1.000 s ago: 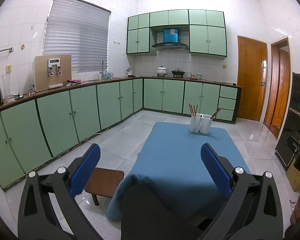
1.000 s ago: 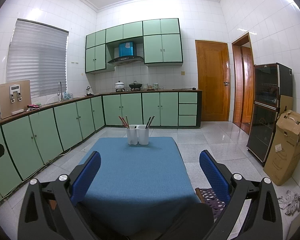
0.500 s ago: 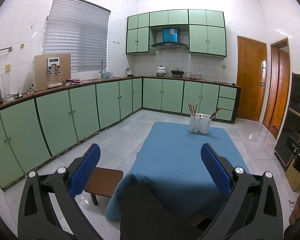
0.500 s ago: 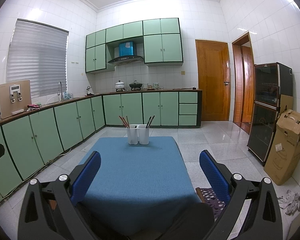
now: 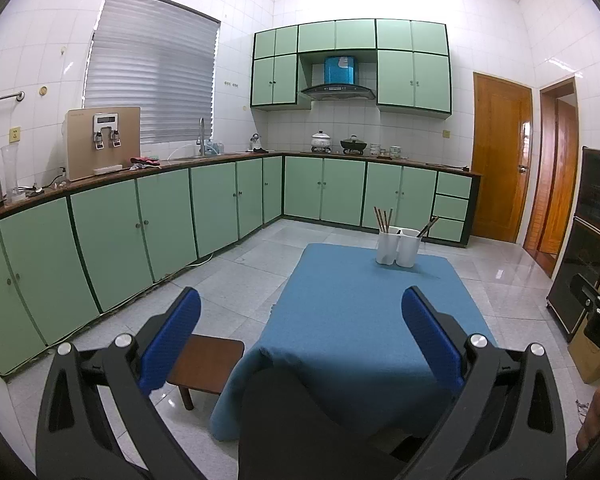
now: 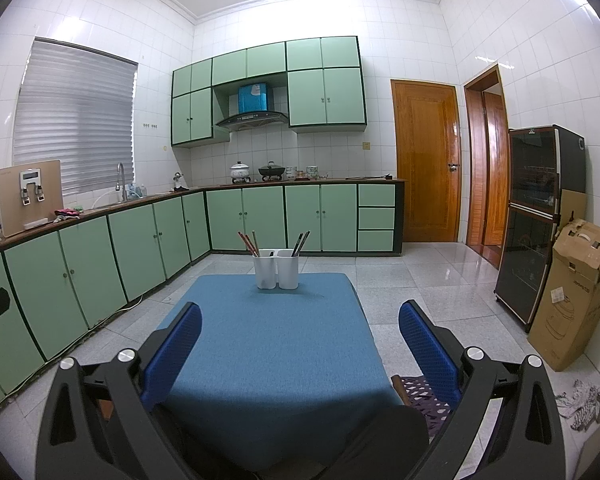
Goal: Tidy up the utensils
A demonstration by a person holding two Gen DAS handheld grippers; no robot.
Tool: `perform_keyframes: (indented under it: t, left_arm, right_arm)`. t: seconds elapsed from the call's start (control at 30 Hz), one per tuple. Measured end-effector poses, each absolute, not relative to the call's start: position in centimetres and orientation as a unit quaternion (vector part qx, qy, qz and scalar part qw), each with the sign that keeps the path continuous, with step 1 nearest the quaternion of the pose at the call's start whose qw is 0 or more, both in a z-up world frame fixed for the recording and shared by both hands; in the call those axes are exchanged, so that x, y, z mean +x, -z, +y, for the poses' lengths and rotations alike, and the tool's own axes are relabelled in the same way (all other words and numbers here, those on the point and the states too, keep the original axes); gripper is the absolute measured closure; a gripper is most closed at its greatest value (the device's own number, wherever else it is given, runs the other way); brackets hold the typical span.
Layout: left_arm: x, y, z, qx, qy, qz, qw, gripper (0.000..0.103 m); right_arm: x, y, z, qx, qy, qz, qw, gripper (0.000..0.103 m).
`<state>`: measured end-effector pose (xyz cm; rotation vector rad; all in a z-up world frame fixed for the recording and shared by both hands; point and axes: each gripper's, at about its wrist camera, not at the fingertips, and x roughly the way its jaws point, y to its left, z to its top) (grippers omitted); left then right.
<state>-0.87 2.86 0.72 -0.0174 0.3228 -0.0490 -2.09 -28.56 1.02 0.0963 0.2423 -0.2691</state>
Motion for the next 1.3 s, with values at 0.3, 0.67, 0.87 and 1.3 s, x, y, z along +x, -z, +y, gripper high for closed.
perform_keyframes:
  t: [0.3,0.67,0.87,1.3]
  left_arm:
    - [-0.92,-0.70,2.85,-0.009,0.024,0.161,0.987,0.005]
    - [-0.95,-0.64,2.87,-0.009,0.025,0.160,0.987,0.005]
    - [-0.84,-0.55,2.79,-0.009,0.025,0.161,0.987,0.005]
    - [-0.81,-0.53,2.68,-0.010,0.026,0.162,0.986,0.005]
  right_arm:
    - [-2.06,-1.22,-28.58,0.049,0.133,0.121,0.983,0.006]
    - [-1.94,-1.40,-28.48,0.050,0.131,0.121,0.983,0.006]
    - [-1.87,-1.36,-28.62,0.051,0.131,0.122,0.983,0.006]
    - [-1.86,-1.36,-28.55,0.051,0.131,0.121,0.983,0.006]
